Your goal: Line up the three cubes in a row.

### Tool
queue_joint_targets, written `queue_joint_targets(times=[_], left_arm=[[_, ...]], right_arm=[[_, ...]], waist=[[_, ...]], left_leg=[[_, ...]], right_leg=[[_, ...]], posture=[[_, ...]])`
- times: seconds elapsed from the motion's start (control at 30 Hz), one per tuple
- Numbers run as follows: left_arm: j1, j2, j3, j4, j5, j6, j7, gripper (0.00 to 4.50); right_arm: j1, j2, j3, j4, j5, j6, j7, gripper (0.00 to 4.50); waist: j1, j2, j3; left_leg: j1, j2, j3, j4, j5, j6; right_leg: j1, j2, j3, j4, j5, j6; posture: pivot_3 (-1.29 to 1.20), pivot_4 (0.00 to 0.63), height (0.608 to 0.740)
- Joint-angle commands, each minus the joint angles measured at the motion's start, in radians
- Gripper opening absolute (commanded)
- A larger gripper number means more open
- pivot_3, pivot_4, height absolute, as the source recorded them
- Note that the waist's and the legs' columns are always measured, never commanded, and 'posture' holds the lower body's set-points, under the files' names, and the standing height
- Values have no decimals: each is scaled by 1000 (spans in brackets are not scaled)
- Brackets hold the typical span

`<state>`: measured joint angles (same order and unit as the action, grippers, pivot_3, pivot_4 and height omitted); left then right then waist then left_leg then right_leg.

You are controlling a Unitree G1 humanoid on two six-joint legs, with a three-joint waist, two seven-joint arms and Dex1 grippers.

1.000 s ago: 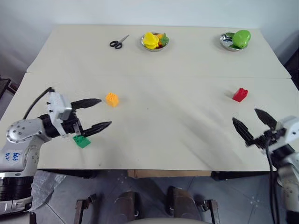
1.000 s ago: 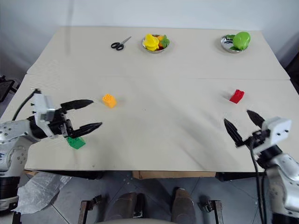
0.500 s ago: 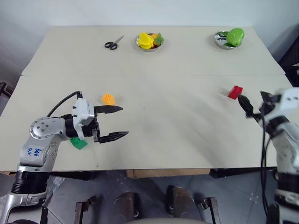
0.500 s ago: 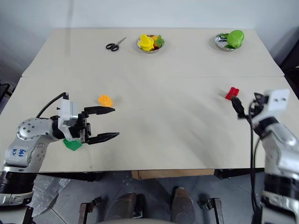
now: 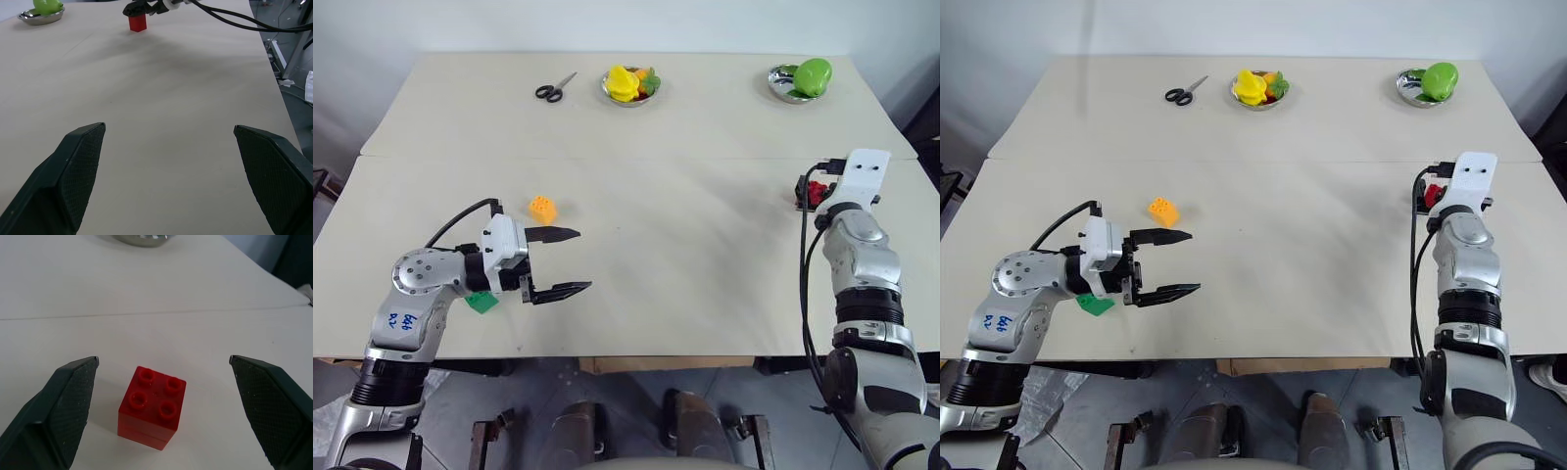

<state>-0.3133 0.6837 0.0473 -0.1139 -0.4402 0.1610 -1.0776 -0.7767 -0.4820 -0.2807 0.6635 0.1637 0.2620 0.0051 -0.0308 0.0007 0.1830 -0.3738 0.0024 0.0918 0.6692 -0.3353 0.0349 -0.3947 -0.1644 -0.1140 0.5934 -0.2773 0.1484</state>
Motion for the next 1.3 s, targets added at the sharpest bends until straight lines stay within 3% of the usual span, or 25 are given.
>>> queue_joint_targets(times=[0.03,0.13,0.37,0.4,0.5,0.63,0.83,1.0,1.3], left_arm=[[1,-2,14,-49,0,-12,14,4484],[7,1,17,-52,2,-14,19,4500],[15,4,22,-71,3,-10,31,4500],[16,6,26,-76,2,-9,33,4500],[24,13,47,-84,-11,1,40,4500],[46,30,71,-72,-11,-5,31,4500],[65,33,83,-60,-10,-12,26,4500],[73,25,88,-71,-20,-4,30,4500],[106,37,119,-90,-36,4,32,4500]], right_arm=[[-36,19,-2,48,-14,-44,-22,4500],[-54,33,-15,75,-11,-52,-47,3913],[-79,72,-14,34,-1,-21,-85,1561],[-78,76,-10,9,10,-9,-64,1472],[-78,58,25,-72,70,63,139,1477],[-59,-30,136,-194,196,161,676,1477],[-15,-176,319,-237,200,-26,1320,1477],[-33,-173,386,-62,140,-312,1580,1477],[-83,-137,462,196,122,-565,1609,1477]], waist=[[-1,0,0],[-1,0,0],[-1,0,0],[-1,0,0],[-1,1,0],[0,1,1],[6,1,1],[3,1,1],[1,1,1]], left_leg=[[0,0,0,0,0,0],[0,0,0,0,0,0],[0,0,0,0,0,0],[0,0,0,0,0,0],[0,0,-1,0,0,0],[0,1,-1,0,0,0],[0,1,0,0,-1,1],[0,0,-1,4,-1,2],[0,2,-1,6,-2,1]], right_leg=[[0,0,0,0,0,0],[0,0,0,0,0,0],[0,0,0,0,0,0],[0,0,0,0,0,0],[0,0,0,0,0,0],[0,1,0,0,0,0],[1,1,-1,-2,0,0],[2,1,-1,-1,1,1],[2,1,-1,-1,1,1]], posture=[[0,150,740],[0,150,740],[0,150,740],[0,150,740],[0,150,740],[0,150,740],[0,150,740],[0,150,740],[0,150,740]])
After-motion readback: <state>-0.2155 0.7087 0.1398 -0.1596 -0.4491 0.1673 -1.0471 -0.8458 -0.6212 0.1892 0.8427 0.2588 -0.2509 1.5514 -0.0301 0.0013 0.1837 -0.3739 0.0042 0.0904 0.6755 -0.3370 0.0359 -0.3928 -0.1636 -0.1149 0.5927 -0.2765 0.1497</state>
